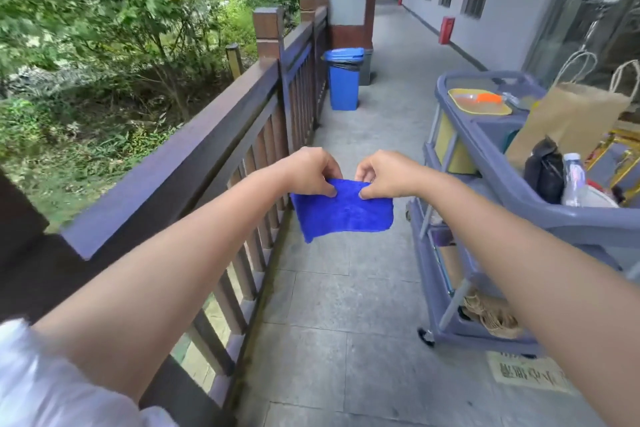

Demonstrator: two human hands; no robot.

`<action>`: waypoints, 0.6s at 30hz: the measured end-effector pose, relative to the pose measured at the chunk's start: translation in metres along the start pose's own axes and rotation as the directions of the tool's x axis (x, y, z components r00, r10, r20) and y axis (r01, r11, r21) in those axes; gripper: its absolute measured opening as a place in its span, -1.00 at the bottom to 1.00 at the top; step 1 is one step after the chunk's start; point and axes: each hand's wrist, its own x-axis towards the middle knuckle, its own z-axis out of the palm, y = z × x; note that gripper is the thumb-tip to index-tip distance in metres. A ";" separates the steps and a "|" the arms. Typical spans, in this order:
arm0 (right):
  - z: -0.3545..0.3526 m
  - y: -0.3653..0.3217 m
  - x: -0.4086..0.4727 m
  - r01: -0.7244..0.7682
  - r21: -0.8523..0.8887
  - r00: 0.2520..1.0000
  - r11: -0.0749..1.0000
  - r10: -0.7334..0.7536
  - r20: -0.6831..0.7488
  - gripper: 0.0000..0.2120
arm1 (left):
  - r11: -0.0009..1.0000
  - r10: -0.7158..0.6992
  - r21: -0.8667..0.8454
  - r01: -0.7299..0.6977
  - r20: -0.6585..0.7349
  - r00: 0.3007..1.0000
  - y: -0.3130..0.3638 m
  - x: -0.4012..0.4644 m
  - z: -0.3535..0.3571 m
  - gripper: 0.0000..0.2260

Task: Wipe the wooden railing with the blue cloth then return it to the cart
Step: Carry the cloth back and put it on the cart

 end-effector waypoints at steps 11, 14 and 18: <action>-0.027 0.084 0.200 0.026 0.052 0.998 0.998 -0.029 0.057 -0.89 | 0.998 -0.057 0.002 0.057 0.004 0.998 -0.096 0.181 -0.014 -0.82; -0.029 0.103 0.256 0.004 0.065 1.000 0.998 -0.006 0.027 -0.89 | 0.999 -0.024 0.026 0.023 0.015 1.000 -0.131 0.235 -0.020 -0.81; -0.040 0.123 0.325 -0.036 0.074 0.999 0.997 0.035 0.006 -0.89 | 0.998 0.041 0.036 -0.042 0.036 0.999 -0.173 0.307 -0.038 -0.81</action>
